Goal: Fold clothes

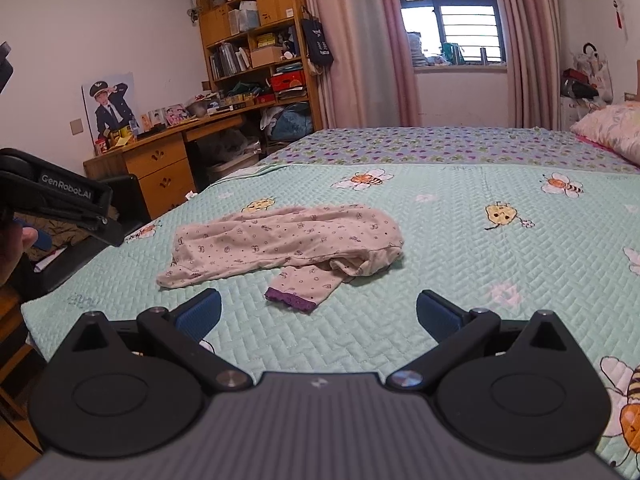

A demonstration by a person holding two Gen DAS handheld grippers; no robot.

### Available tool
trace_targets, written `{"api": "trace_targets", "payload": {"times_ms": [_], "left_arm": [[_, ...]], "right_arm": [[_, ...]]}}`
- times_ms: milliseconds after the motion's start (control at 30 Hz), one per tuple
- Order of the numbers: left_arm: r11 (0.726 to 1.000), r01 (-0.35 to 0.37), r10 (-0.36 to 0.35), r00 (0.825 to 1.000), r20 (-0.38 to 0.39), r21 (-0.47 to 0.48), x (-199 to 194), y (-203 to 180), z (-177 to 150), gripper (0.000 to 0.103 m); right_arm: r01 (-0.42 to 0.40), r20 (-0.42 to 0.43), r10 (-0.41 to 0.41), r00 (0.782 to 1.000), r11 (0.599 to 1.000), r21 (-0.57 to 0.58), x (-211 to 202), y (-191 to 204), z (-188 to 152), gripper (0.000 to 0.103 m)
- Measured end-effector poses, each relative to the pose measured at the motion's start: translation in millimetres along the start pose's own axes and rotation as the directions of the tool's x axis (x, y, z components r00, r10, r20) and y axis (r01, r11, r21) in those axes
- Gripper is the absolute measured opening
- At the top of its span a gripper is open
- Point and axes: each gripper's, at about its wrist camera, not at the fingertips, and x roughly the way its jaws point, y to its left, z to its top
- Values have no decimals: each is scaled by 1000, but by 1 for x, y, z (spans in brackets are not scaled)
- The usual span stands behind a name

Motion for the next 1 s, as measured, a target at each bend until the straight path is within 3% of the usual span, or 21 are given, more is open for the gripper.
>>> {"api": "trace_targets", "payload": {"times_ms": [200, 367, 433, 500, 567, 667, 767, 900, 1000], "left_arm": [[997, 70, -70, 997, -34, -18, 17, 3, -9, 92], [993, 108, -113, 984, -137, -42, 44, 4, -34, 67], [991, 119, -127, 979, -161, -55, 55, 6, -39, 65], [991, 128, -134, 980, -147, -49, 63, 9, -42, 67], [994, 106, -105, 990, -95, -3, 67, 9, -41, 86], [996, 82, -80, 995, -51, 44, 75, 9, -38, 94], [992, 114, -111, 992, -54, 48, 90, 12, -33, 95], [968, 248, -250, 965, -73, -44, 110, 28, -21, 96], [963, 251, -256, 966, -38, -93, 132, 42, -5, 99]], "right_arm": [[5, -28, -5, 1000, 1000, -2, 13, 4, -5, 103], [12, -55, -12, 998, 1000, -15, 30, 6, -6, 103], [14, -60, -16, 998, 1000, -27, 40, 7, -3, 103], [17, -64, -20, 998, 999, -41, 52, 9, 1, 103], [22, -71, -26, 997, 998, -51, 70, 10, 6, 103], [26, -97, -31, 995, 998, -54, 105, 9, 15, 103], [45, -122, -49, 991, 998, -34, 148, 0, 22, 103], [120, -172, -115, 978, 993, 17, 203, -15, 26, 103], [150, -211, -139, 968, 988, 37, 236, -23, 28, 103]]}}
